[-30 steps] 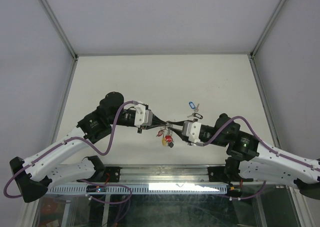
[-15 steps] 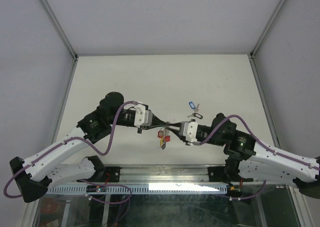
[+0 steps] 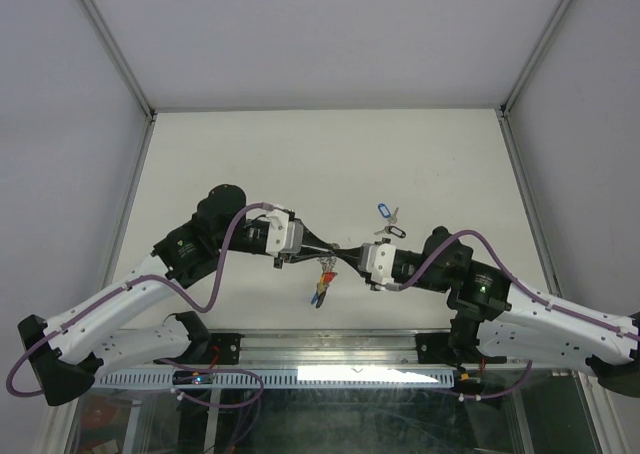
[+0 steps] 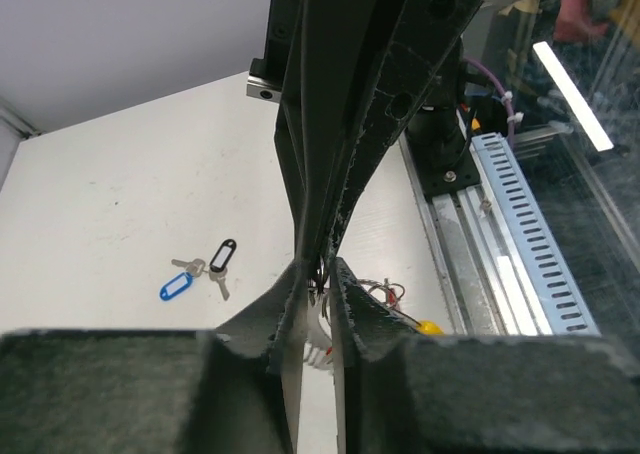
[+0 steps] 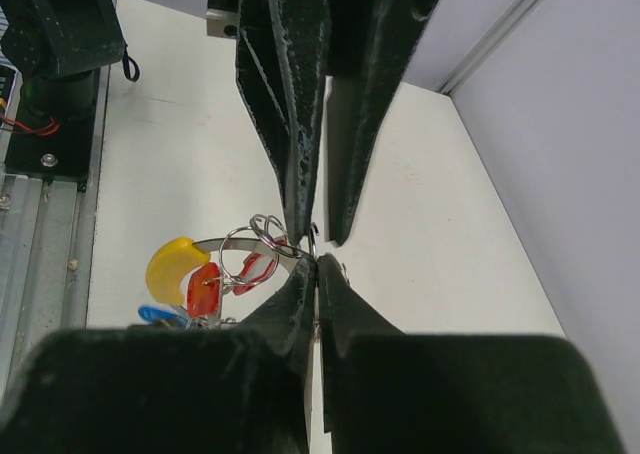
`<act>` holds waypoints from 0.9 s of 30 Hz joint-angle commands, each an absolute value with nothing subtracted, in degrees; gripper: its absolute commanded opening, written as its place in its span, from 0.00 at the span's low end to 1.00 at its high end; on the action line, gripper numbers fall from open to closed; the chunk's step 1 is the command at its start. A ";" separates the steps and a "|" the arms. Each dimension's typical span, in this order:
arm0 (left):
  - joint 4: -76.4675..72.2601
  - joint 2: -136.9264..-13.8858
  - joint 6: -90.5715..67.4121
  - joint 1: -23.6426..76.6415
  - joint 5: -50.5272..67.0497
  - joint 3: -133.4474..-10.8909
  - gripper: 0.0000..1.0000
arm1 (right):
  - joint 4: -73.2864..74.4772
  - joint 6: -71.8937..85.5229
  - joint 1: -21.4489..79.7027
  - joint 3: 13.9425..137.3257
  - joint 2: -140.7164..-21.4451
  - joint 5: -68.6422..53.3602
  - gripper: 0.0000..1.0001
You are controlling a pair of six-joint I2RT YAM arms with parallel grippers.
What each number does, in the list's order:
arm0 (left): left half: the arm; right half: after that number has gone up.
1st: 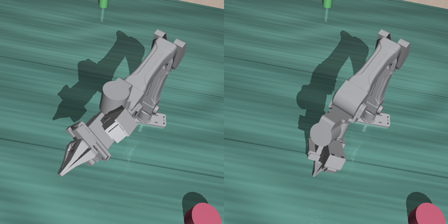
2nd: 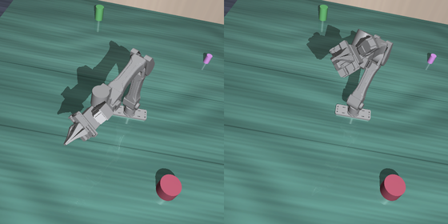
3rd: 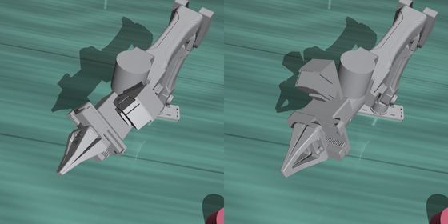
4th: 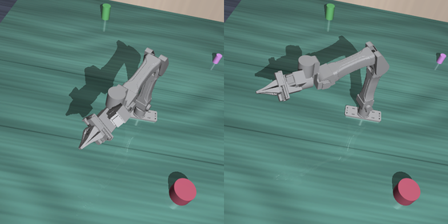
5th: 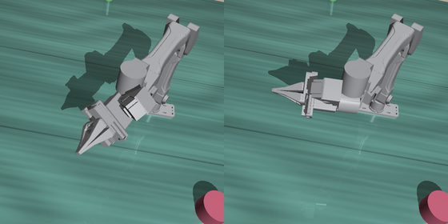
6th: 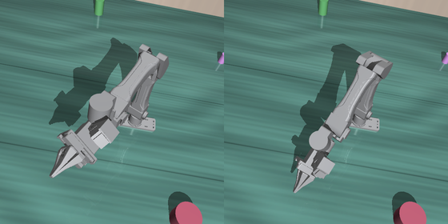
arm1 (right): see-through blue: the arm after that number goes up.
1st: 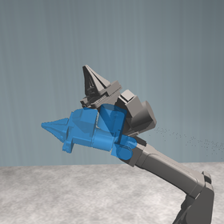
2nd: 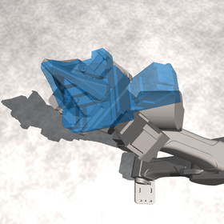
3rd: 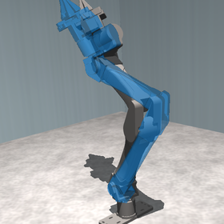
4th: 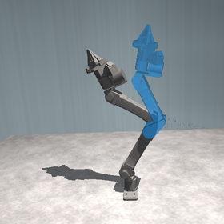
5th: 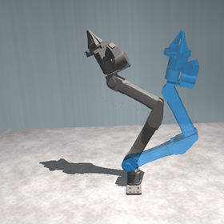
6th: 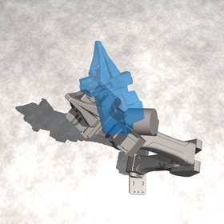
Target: Put the keys on the keyring
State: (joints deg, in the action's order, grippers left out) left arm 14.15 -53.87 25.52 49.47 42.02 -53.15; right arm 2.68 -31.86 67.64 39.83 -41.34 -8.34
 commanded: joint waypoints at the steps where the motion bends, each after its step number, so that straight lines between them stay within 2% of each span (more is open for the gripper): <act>1: 9.09 -51.15 24.44 49.39 41.64 -54.70 0.24 | 2.04 -33.30 67.90 39.79 -39.24 -6.50 0.00; 3: 7.24 -49.75 23.25 49.39 41.02 -53.40 0.35 | 2.39 -34.76 67.85 39.52 -38.18 -5.58 0.00; 5: 5.37 -48.25 22.07 49.39 39.77 -51.95 0.38 | 2.96 -36.26 67.85 39.46 -37.26 -4.35 0.00; 19: 1.06 -48.88 13.88 49.39 30.85 -50.50 0.40 | 3.67 -54.59 67.85 35.26 -32.01 -4.71 0.00; 21: -0.47 -49.40 11.92 49.39 29.03 -50.37 0.41 | 4.45 -54.09 67.85 35.49 -31.53 -3.50 0.00; 24: -2.69 -50.75 9.15 49.39 27.60 -49.99 0.50 | 9.56 -46.75 67.86 39.67 -32.12 1.05 0.00; 27: -5.07 -52.98 5.63 49.42 26.21 -50.01 0.50 | 16.91 -38.00 67.91 44.81 -33.75 4.55 0.00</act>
